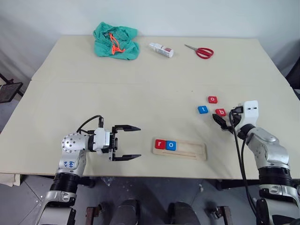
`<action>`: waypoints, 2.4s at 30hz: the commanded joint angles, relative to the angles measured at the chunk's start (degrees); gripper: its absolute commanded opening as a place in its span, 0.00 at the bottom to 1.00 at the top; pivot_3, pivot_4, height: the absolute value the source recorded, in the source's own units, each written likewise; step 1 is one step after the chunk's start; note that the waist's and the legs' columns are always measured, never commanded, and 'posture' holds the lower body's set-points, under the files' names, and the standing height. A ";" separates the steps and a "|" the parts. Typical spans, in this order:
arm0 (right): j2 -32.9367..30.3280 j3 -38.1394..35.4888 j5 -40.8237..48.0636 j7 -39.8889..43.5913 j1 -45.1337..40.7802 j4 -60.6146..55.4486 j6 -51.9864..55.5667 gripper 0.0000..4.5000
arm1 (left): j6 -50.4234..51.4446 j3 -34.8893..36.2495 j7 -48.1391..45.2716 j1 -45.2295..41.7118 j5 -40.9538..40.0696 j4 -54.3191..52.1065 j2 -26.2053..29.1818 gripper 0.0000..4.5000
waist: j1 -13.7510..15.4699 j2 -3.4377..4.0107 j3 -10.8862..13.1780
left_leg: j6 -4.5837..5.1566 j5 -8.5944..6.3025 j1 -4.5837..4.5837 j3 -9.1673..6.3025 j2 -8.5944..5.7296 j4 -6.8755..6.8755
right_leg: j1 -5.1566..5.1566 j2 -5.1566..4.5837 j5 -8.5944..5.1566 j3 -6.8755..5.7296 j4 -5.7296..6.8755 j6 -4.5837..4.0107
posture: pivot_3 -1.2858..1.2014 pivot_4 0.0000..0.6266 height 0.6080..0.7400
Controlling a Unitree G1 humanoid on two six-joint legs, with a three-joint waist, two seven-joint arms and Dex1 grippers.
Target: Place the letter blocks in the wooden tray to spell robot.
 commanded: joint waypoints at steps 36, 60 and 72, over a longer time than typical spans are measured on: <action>14.54 -8.25 10.51 -19.49 40.40 -66.03 27.17 0.33 | -1.01 -0.31 -6.76 -7.15 -1.73 8.13 -0.92 1.00 | 0.83 0.04 -0.02 | 0.00 0.00 0.08 0.03 -0.07 -0.11 | -0.04 0.01 0.00 0.21 0.02 0.00 | 0.52 0.24 1.00; -11.47 -10.96 11.46 20.73 45.83 -49.12 5.86 0.99 | -0.27 -0.27 -7.09 -7.04 -2.29 7.54 -0.80 1.00 | 0.46 0.03 -0.02 | 0.01 0.00 0.11 0.05 -0.06 -0.11 | 0.05 0.02 0.00 0.15 -0.03 0.00 | 0.52 0.24 1.00; -25.84 3.17 3.82 41.42 22.06 -22.89 -5.09 0.99 | 0.99 0.99 -5.91 -3.04 -2.53 3.13 1.04 1.00 | 0.38 0.00 0.00 | 0.05 0.01 0.05 0.05 -0.03 -0.04 | 0.10 0.01 0.00 0.02 -0.11 0.00 | 0.52 0.24 1.00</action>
